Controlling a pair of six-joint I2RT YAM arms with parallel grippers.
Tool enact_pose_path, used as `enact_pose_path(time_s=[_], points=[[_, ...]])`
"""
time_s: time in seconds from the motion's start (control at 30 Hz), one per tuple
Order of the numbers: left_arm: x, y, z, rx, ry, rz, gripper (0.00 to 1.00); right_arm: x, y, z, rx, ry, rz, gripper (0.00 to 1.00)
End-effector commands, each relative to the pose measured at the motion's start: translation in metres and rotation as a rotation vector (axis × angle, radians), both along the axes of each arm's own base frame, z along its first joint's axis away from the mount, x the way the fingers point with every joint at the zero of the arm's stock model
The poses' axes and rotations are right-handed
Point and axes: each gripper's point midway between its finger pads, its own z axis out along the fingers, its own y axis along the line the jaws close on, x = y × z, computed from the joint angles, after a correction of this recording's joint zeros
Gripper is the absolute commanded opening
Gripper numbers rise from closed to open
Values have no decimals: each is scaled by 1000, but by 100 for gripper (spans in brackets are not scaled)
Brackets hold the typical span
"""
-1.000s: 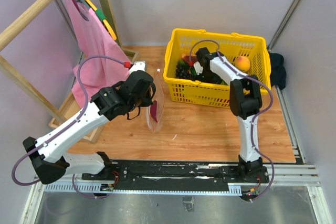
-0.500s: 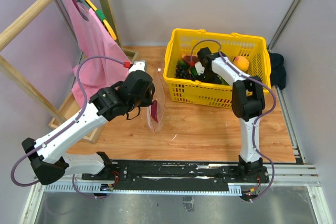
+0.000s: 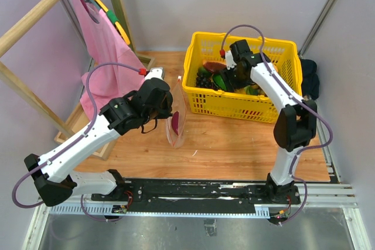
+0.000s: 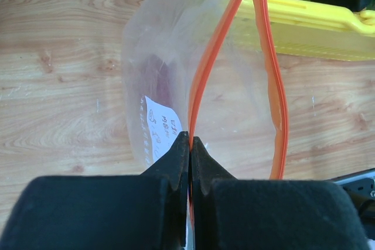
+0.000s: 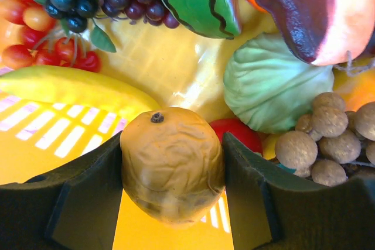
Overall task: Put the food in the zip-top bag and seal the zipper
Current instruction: Pick up the fake vegetable from the bin, then place the fake vegetable in the zipper food storage bag.
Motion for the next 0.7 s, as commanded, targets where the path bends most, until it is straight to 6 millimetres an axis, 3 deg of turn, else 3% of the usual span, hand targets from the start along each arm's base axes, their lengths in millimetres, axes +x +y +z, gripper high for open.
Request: enact_pose_path(time_s=[0.0,0.3,0.5,0.67], points=[[5,-4,9,-35,-26,-2,1,4,3,28,102,-101,-70,16],[6,-9,8,-44,-23,-10,0,-3,13,111,285,-396,-97,16],[7,-11,7,-47,-23,-10,0,-24,28,161,425,-537,-83,14],[8,-13,5,-52,-18,-10,0,-46,54,193,577,-613,-27,14]])
